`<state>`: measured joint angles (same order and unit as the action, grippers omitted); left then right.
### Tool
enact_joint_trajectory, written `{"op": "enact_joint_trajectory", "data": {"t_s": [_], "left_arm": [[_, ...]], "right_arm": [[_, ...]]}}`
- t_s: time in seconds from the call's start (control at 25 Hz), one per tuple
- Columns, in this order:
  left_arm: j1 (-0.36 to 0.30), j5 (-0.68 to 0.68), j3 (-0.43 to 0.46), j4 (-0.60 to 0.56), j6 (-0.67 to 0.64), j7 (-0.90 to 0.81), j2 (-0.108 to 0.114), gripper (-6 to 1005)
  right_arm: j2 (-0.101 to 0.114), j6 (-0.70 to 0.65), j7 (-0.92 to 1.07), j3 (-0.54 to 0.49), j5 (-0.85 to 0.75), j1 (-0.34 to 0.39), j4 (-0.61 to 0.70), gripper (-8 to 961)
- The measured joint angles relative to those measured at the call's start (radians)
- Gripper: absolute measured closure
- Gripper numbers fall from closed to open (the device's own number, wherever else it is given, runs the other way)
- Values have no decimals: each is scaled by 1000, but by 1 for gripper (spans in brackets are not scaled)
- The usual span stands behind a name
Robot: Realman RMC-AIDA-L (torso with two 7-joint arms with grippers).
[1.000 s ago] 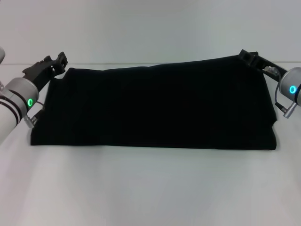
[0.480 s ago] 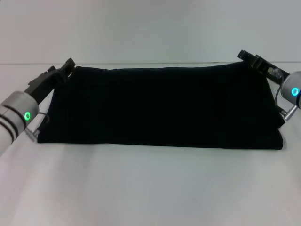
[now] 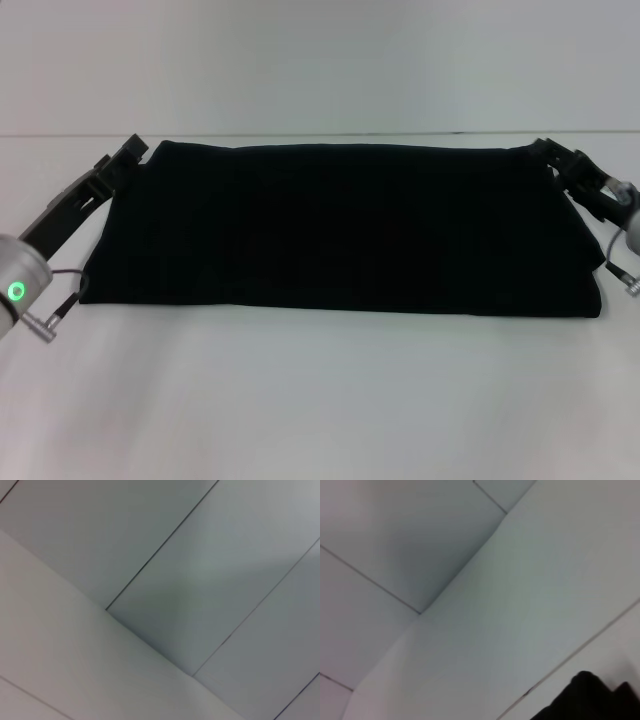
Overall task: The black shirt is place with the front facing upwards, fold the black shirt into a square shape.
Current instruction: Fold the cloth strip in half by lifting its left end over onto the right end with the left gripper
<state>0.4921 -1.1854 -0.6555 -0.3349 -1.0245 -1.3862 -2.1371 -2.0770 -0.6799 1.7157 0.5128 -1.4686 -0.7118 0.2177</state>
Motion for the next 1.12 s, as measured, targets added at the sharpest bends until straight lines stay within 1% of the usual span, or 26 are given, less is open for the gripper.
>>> {"op": "enact_joint_trajectory", "data": {"t_s": [0.12, 0.2, 0.24, 0.32, 0.36, 0.4, 0.44, 0.52, 0.6, 0.68, 0.72, 0.8, 0.92, 1.0, 1.12], "left_arm": [[-29, -10, -11, 0, -51, -42, 5, 334], [-46, -28, -27, 0, -84, -92, 16, 328], [-54, -38, -35, -1, -99, -123, 26, 325], [-72, -71, -56, -3, -143, -217, 56, 319], [-80, -84, -62, -4, -163, -257, 73, 316], [-90, -104, -68, -4, -189, -309, 94, 313], [-96, -118, -70, -5, -205, -346, 110, 310], [-110, -177, -73, -19, -236, -467, 149, 304], [-118, -270, -72, -55, -247, -596, 181, 298], [-119, -389, -67, -106, -248, -713, 201, 292], [-117, -446, -64, -129, -248, -762, 207, 289], [-109, -546, -58, -173, -248, -869, 215, 283], [-92, -644, -55, -200, -252, -994, 226, 189], [-83, -680, -55, -203, -255, -1046, 231, 127], [-75, -712, -54, -203, -256, -1121, 238, 131]], "right_arm": [[-1, -47, 6, -35, 3, 38, 1, 209], [1, -128, -9, -43, 2, 71, 8, 208], [3, -178, -26, -37, -2, 86, 15, 207], [7, -321, -80, -11, -21, 125, 45, 206], [8, -382, -105, 6, -32, 143, 63, 205], [10, -441, -129, 24, -47, 157, 82, 204], [13, -505, -155, 48, -71, 174, 105, 203], [22, -580, -188, 85, -122, 194, 136, 202], [33, -636, -224, 112, -187, 206, 153, 200], [38, -678, -272, 125, -242, 209, 154, 199], [39, -701, -307, 129, -271, 210, 155, 198], [37, -730, -375, 132, -322, 213, 155, 122], [27, -753, -489, 132, -370, 223, 155, 7], [20, -766, -560, 133, -389, 230, 157, 7], [12, -779, -627, 134, -400, 241, 161, 7]]}}
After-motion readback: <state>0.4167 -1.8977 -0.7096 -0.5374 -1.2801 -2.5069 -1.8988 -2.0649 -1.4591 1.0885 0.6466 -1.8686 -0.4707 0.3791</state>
